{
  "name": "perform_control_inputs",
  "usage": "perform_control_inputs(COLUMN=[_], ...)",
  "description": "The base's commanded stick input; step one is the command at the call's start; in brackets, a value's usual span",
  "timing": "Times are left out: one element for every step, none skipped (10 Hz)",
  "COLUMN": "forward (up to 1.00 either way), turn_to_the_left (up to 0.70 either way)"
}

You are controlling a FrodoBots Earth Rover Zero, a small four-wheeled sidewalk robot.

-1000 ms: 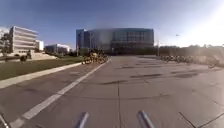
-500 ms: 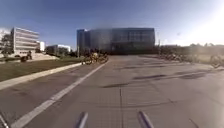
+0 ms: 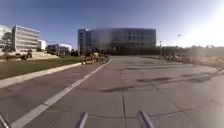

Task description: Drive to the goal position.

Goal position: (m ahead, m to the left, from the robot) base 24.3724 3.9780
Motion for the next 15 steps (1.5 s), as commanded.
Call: perform_control_inputs(forward=[0.45,0.45,0.45,0.45,0.45,0.45,0.45,0.45,0.45,0.45,0.45,0.45,0.45,0.45,0.45], turn_to_the_left=[0.00,0.00,0.00,0.00,0.00,0.00,0.00,0.00,0.00,0.00,0.00,0.00,0.00,0.00,0.00])
